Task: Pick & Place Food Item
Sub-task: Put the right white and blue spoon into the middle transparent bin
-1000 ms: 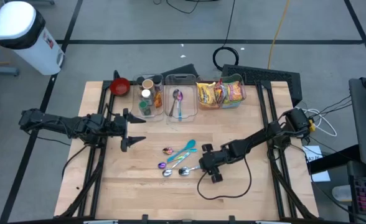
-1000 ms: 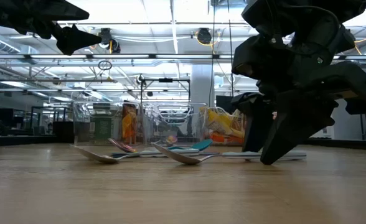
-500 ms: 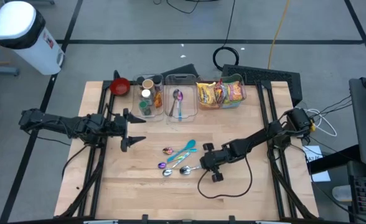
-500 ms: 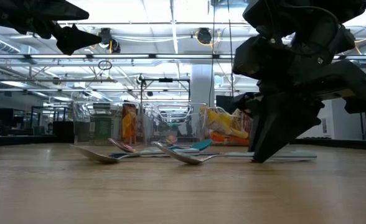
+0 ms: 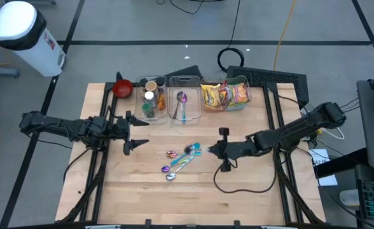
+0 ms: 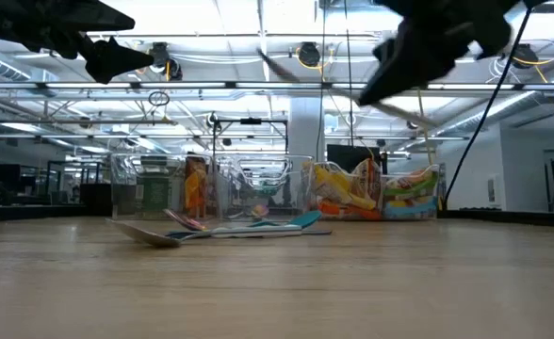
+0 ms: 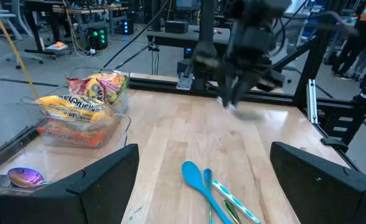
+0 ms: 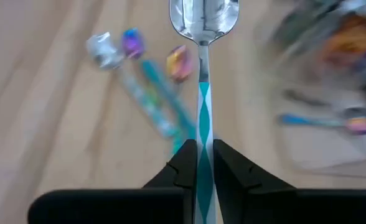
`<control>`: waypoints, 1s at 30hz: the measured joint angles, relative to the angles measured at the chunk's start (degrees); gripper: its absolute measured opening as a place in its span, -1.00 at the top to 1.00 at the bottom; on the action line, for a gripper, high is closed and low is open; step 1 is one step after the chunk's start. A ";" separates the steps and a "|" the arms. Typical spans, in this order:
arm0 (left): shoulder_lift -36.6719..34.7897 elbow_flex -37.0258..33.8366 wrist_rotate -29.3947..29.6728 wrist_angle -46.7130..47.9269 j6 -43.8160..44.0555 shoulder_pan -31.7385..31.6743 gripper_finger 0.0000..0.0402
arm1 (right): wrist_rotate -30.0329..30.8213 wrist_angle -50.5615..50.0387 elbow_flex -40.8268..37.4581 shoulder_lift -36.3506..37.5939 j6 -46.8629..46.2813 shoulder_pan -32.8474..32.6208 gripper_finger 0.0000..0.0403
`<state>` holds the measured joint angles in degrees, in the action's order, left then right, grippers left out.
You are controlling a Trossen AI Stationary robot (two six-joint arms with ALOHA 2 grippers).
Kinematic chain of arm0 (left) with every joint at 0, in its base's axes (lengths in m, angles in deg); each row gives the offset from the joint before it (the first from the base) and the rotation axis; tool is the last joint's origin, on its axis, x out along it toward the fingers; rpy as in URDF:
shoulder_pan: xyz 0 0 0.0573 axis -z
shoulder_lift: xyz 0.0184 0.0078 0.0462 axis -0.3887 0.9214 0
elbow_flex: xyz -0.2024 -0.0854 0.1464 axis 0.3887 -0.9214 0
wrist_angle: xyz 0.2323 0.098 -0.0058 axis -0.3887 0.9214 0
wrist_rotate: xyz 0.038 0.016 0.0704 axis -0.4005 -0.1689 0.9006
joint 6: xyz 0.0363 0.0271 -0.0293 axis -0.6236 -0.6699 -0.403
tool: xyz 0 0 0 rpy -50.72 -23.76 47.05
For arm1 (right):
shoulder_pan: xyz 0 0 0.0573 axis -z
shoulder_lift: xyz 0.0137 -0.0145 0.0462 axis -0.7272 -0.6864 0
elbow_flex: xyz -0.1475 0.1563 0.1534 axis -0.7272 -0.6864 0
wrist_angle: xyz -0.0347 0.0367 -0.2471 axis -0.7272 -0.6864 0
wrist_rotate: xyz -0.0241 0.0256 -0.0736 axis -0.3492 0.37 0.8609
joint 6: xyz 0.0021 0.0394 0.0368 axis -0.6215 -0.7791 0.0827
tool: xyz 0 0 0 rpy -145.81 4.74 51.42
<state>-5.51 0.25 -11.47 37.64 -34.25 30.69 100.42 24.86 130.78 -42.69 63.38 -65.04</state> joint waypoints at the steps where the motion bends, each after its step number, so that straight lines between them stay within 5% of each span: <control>1: -0.01 0.00 0.00 -0.01 0.00 -0.01 -0.83 | 2.02 0.39 0.02 0.75 0.23 0.04 0.90; 10: 0.00 0.00 0.00 -0.25 0.00 -0.01 -0.83 | 18.91 14.35 -6.60 2.37 5.15 4.29 0.90; 15: 0.26 0.00 0.26 -13.32 -1.51 -0.02 -0.83 | 26.88 25.39 -11.03 2.40 10.32 8.52 0.90; 27: 0.31 0.00 0.53 -30.91 -2.09 -0.02 -0.83 | 31.01 49.60 -19.54 2.42 26.02 19.64 0.90; 30: 1.48 0.00 5.20 -32.10 -5.72 -0.05 -0.83 | 30.99 52.45 -20.98 2.42 27.77 21.34 0.90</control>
<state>-4.03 0.25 -6.27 5.54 -39.97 30.64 131.41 77.31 109.79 -40.28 91.15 -43.70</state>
